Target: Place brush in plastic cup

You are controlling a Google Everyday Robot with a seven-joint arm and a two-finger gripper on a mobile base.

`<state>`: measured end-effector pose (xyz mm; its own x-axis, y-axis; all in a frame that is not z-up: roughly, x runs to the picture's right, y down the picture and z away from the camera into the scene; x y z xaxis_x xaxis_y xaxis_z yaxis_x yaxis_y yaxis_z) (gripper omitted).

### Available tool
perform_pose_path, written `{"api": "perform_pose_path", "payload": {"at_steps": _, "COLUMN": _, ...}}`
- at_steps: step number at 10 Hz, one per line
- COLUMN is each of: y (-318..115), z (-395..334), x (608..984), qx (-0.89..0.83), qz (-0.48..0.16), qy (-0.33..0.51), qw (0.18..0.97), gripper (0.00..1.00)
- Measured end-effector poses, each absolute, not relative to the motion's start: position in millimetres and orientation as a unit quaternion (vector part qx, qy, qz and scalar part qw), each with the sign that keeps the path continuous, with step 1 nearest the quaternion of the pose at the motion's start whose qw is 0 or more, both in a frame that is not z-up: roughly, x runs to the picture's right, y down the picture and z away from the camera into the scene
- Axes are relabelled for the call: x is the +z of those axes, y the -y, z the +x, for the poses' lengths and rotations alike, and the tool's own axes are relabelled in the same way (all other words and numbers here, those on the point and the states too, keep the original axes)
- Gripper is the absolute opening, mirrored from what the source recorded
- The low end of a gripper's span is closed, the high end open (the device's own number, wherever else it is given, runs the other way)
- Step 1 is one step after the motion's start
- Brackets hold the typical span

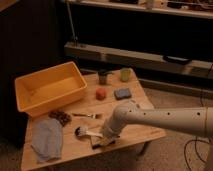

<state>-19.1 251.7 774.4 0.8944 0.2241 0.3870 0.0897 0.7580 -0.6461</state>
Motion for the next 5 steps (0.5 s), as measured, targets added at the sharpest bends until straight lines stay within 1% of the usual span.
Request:
{"api": "perform_pose_path", "payload": {"at_steps": 2, "y": -251.1, "z": -20.2, "x": 774.7, "qx": 0.038, "qz": -0.352, "qy": 0.227, "qw": 0.907, "gripper": 0.31}}
{"api": "perform_pose_path", "payload": {"at_steps": 3, "y": -251.1, "z": -21.6, "x": 774.8, "qx": 0.037, "qz": -0.352, "qy": 0.225, "qw": 0.908, "gripper": 0.38}}
{"api": "perform_pose_path", "payload": {"at_steps": 5, "y": -251.2, "z": -24.9, "x": 775.5, "qx": 0.039, "qz": -0.352, "qy": 0.218, "qw": 0.909, "gripper": 0.6}}
